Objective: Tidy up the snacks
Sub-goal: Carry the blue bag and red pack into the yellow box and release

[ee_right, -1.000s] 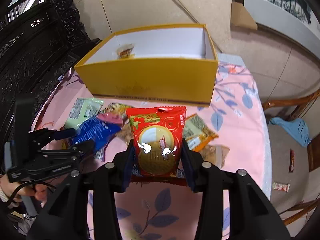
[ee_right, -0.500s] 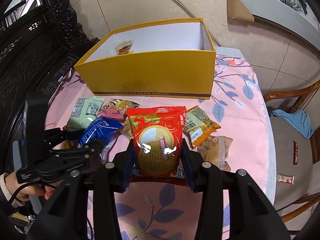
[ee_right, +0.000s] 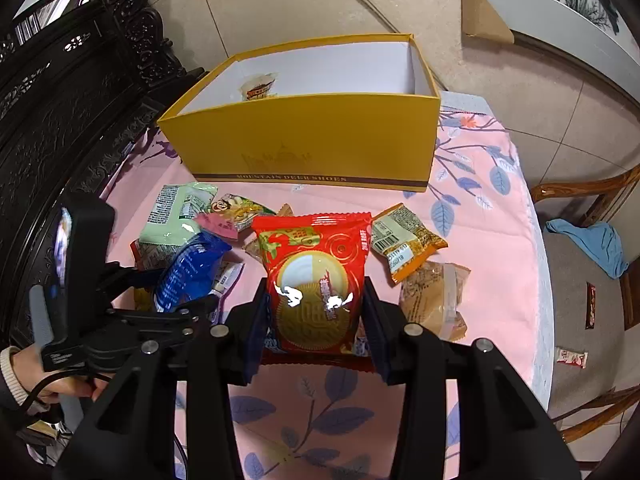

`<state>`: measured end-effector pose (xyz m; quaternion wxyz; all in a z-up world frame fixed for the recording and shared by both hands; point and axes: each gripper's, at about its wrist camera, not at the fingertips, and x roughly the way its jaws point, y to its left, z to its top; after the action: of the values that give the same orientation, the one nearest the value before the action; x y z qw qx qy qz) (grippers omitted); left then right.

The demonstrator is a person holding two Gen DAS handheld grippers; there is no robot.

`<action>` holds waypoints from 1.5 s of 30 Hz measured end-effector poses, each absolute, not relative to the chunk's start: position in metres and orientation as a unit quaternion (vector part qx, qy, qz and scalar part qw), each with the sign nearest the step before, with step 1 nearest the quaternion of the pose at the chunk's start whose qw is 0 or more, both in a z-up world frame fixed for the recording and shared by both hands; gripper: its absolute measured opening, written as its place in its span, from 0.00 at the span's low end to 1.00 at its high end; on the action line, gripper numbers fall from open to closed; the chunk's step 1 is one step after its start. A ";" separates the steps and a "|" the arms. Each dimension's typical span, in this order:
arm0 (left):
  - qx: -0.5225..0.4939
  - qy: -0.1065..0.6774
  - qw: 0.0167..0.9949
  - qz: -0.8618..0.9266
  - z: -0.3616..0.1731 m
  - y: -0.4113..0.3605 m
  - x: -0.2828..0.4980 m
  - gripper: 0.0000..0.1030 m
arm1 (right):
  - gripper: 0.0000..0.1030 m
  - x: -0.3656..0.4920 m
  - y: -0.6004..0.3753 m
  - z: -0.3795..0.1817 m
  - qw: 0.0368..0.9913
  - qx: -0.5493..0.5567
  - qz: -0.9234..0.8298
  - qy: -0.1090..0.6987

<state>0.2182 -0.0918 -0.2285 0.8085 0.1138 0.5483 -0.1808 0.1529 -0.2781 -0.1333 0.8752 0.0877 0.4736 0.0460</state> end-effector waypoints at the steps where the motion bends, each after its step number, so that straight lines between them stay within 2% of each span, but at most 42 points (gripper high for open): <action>1: 0.112 0.547 0.810 -0.182 -0.228 -0.091 0.218 0.61 | 0.43 0.152 -0.278 -0.132 0.876 0.088 0.045 0.473; 4: 0.104 0.542 0.813 -0.187 -0.222 -0.086 0.212 0.53 | 0.43 0.150 -0.279 -0.130 0.877 0.090 0.044 0.471; 7: 0.111 0.538 0.816 -0.181 -0.217 -0.081 0.205 0.51 | 0.43 0.149 -0.279 -0.129 0.877 0.091 0.043 0.469; 22: 0.069 0.478 0.858 -0.177 -0.131 -0.071 0.202 0.51 | 0.43 0.157 -0.269 -0.098 0.893 0.079 0.057 0.439; 32: -0.001 0.425 0.883 -0.199 -0.061 -0.065 0.226 0.51 | 0.43 0.177 -0.276 -0.060 0.914 0.085 0.055 0.392; 45: -0.054 0.359 0.917 -0.168 -0.033 -0.089 0.283 0.51 | 0.43 0.236 -0.299 -0.019 0.940 0.113 0.021 0.322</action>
<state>0.2831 -0.0886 -0.0331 0.9165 -0.0536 0.3591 -0.1679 0.2362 -0.2988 -0.0192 0.9398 0.1128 0.3219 0.0213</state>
